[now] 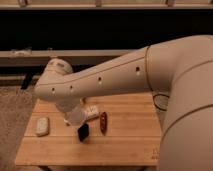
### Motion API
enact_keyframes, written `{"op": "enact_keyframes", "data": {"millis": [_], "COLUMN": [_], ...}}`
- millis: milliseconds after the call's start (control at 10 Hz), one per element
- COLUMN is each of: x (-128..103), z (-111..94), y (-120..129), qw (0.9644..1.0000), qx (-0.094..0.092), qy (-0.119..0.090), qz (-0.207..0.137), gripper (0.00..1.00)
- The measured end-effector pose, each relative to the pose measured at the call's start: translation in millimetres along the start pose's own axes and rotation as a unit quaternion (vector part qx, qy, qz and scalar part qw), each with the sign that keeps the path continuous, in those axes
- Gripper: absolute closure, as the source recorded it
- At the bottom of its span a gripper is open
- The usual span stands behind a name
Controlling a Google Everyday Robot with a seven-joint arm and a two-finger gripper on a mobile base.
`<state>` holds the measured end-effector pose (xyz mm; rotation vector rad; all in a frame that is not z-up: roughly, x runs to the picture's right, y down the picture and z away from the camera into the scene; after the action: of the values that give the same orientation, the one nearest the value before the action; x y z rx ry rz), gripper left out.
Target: Place the ceramic cup over the eraser
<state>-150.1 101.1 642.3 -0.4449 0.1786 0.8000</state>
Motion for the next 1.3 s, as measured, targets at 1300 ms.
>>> {"op": "enact_keyframes", "data": {"millis": [1300], "x": [51.7], "z": [15.9], "y": [3.1], "qw": [0.9984], "qx": [-0.028], "qy": [0.015], "qz": [0.047], "gripper": [0.96]}}
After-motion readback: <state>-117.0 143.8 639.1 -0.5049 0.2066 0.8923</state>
